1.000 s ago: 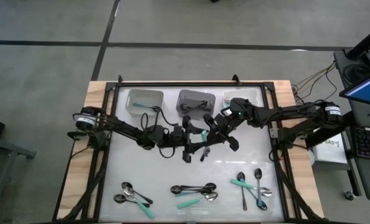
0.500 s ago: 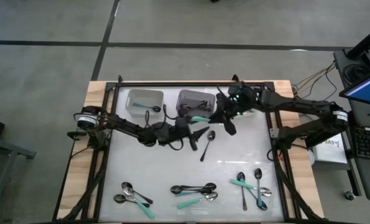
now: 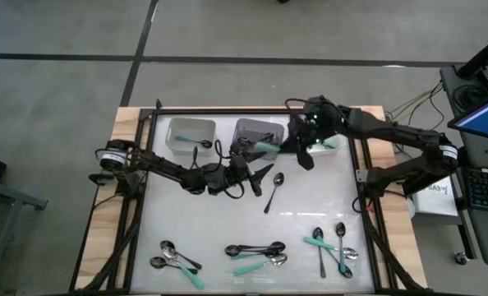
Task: Sort silverware by color (type)
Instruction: Put the green spoon into the white bin
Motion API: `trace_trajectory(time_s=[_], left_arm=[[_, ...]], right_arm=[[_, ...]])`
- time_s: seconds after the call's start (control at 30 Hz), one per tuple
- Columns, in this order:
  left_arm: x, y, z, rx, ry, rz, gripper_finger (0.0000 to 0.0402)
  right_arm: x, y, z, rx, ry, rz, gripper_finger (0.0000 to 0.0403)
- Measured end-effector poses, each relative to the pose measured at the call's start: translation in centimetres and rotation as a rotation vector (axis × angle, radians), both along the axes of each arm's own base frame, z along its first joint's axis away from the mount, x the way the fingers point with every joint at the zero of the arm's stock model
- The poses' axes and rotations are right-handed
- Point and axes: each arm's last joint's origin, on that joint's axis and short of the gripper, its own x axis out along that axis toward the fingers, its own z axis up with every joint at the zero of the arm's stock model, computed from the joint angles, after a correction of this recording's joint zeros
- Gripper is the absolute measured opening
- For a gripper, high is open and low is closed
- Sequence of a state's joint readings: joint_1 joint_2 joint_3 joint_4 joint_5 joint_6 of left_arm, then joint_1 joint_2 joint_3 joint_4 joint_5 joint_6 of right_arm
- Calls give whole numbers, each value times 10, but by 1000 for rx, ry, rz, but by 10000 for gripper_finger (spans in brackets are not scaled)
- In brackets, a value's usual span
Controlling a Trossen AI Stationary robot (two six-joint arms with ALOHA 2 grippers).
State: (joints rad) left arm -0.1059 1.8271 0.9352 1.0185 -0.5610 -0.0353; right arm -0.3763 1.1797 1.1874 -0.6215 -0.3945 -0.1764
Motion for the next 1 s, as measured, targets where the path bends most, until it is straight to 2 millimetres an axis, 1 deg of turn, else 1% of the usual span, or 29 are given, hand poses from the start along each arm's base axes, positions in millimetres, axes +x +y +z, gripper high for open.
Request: trace_trajectory(time_s=[0.1, 0.17, 0.3, 0.5, 0.67, 0.73, 0.83, 1.0], left_arm=[[0, 0, -1, -2, 5, 3, 213], [0, 0, -1, -5, 6, 7, 213], [0, 1, -1, -8, 5, 14, 213], [0, -3, -1, -27, -4, 4, 213], [-1, -5, -1, -27, -3, -4, 213], [-1, -6, -1, -27, -3, -4, 213], [-1, -5, -1, -27, -2, -3, 213], [-1, -5, -2, -27, 3, -2, 213]], right_arm=[[-10, -8, 0, -186, 164, -178, 24], [-16, -16, -6, -241, 260, -258, 24], [-27, -35, -29, -209, 407, -334, 24], [-47, -67, -71, -178, 596, -481, 24], [-64, -83, -93, -120, 677, -553, 24], [-69, -85, -97, -105, 693, -568, 24], [-71, -87, -98, -90, 695, -593, 29], [-71, -88, -97, -75, 684, -621, 90]])
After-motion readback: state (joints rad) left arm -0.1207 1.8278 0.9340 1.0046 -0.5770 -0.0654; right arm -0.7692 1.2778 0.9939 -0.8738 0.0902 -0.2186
